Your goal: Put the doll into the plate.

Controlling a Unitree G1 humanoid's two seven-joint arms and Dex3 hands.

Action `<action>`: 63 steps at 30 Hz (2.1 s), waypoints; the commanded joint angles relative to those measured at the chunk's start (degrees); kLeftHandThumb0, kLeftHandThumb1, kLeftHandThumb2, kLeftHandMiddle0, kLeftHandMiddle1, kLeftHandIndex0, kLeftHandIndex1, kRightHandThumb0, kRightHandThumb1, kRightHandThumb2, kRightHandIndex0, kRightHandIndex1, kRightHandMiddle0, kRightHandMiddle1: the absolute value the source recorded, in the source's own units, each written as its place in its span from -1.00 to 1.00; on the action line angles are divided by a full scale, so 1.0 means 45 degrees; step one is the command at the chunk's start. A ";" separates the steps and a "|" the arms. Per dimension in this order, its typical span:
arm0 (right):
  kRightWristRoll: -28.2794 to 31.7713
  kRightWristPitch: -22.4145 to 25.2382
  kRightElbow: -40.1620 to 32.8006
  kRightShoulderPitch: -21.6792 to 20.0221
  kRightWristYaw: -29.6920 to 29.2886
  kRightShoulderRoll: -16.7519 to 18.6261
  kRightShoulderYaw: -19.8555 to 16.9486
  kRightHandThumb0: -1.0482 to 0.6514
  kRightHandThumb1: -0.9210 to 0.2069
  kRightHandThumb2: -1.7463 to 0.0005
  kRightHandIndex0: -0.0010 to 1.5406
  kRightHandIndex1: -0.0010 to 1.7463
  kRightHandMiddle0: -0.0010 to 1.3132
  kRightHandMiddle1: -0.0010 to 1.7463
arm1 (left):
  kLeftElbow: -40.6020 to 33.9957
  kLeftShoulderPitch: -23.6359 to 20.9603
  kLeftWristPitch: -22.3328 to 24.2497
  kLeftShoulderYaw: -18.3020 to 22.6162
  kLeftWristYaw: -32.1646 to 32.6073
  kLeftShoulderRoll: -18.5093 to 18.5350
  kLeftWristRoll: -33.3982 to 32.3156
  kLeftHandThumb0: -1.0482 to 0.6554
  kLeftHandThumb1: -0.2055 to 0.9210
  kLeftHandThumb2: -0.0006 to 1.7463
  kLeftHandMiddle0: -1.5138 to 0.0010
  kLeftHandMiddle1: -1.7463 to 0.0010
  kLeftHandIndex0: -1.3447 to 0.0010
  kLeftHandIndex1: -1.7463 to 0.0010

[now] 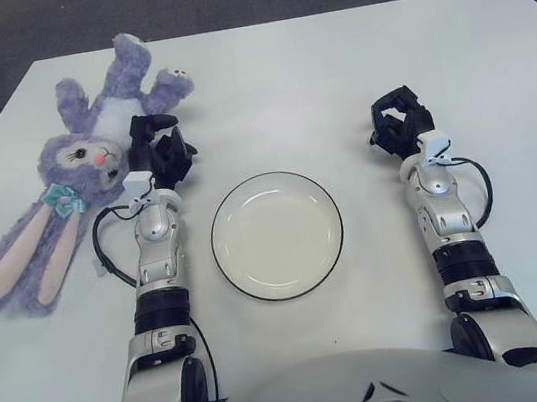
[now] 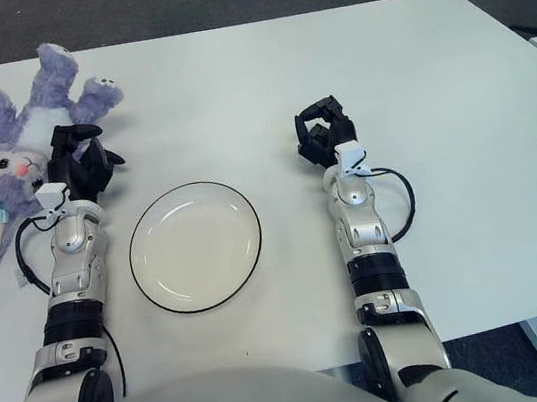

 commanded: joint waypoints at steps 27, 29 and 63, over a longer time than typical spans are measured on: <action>-0.0033 0.0185 0.0908 0.0128 0.0398 0.0057 0.0161 -0.21 -0.67 0.14 -0.02 1.00 -0.50 0.99 | -0.0057 0.1223 0.0078 0.0061 0.0624 -0.0370 0.0375 -0.20 0.73 -0.19 0.00 -1.00 0.55 -0.99; -0.0034 0.0168 0.0911 0.0141 0.0401 0.0063 0.0166 -0.21 -0.67 0.14 -0.02 1.00 -0.50 0.99 | -0.0041 0.1251 -0.0123 0.0048 0.0859 -0.0383 0.0611 -0.20 0.74 -0.21 0.00 -1.00 0.53 -0.97; -0.0029 0.0123 0.0990 0.0282 0.0534 0.0021 0.0170 -0.21 -0.66 0.11 -0.01 1.00 -0.51 1.00 | 0.0702 0.1383 -0.1055 -0.3102 1.1615 0.2668 1.2195 -0.19 1.00 -0.61 0.17 -1.00 0.42 -0.78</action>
